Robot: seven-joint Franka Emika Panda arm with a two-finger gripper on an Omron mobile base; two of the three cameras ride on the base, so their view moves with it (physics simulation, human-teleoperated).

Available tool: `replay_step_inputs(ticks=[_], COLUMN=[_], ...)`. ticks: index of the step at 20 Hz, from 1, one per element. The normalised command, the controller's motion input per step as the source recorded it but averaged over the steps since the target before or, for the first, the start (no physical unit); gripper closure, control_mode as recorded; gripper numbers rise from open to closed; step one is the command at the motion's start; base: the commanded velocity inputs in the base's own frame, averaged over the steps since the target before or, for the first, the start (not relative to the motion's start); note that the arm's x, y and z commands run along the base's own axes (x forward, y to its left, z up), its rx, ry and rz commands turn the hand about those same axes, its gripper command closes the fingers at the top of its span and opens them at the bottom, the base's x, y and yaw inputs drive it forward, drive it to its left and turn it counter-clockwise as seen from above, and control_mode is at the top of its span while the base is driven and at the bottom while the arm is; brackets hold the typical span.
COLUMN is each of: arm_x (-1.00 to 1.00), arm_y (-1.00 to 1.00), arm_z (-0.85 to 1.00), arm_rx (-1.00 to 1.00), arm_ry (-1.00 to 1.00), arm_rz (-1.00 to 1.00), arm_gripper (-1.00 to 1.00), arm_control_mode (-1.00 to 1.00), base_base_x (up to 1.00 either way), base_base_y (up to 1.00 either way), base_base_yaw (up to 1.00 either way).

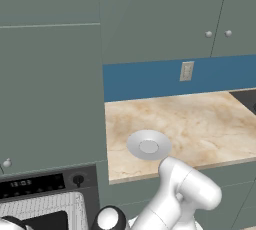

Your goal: Place the broccoli on the bottom rack of the oven.

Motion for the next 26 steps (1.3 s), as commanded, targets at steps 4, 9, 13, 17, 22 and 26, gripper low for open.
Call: replay_step_inputs(ticks=[4,9,13,17,22,26], arm_x=[-0.34,-0.83,-0.85,-0.67,-0.54,-0.49], arm_y=[0.12,0.0,-0.27,-0.62,-0.85,-0.99], arm_z=[0.13,0.31,0.53,0.86,0.99,0.84], arm_rx=[-0.03,-0.02,0.0,0.04,0.16,0.25], arm_ry=[0.0,-0.09,-0.08,-0.02,0.0,0.0], arm_rz=[0.0,-0.02,-0.02,0.0,-0.03,-0.07], arm_gripper=[-1.0,-1.0,-1.0,-1.0,-1.0,-1.0], arm_control_mode=[-1.0,-1.0,-1.0,-1.0,-1.0,-1.0], base_base_x=[0.0,0.0,0.0,0.0,0.0,0.0], base_base_y=[0.0,0.0,0.0,0.0,0.0,0.0], base_base_yaw=[0.0,0.0,0.0,0.0,0.0,0.0])
